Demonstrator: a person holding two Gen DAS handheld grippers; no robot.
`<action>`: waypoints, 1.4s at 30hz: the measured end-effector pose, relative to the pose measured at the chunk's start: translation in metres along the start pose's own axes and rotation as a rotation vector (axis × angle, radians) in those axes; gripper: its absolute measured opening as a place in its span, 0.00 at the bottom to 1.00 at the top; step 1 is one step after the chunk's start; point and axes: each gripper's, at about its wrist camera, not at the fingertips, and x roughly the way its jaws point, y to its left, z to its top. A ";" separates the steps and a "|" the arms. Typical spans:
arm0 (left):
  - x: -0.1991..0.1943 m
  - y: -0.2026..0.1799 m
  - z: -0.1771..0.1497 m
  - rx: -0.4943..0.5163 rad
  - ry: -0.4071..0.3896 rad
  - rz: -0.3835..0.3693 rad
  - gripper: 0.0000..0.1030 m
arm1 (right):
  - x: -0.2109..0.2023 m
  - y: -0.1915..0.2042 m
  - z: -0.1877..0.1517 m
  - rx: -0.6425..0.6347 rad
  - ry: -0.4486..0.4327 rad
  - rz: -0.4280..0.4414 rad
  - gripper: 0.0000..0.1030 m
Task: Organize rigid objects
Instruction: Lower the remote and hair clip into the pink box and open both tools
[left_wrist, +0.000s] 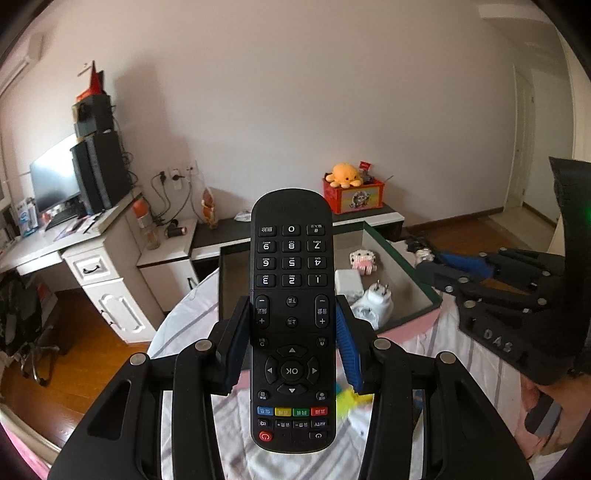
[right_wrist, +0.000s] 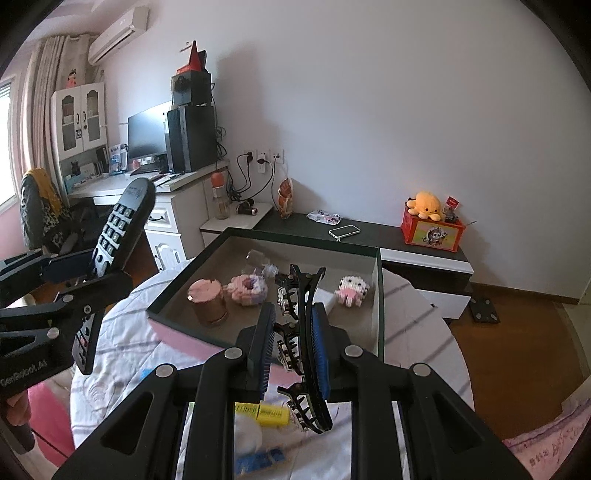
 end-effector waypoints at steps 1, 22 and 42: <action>0.009 0.000 0.005 0.005 0.004 -0.006 0.43 | 0.007 -0.002 0.003 -0.001 0.006 0.002 0.19; 0.190 -0.030 0.042 0.074 0.249 -0.084 0.43 | 0.147 -0.050 0.037 -0.034 0.242 -0.076 0.19; 0.198 -0.032 0.028 0.067 0.275 -0.049 0.71 | 0.151 -0.064 0.033 -0.010 0.241 -0.115 0.65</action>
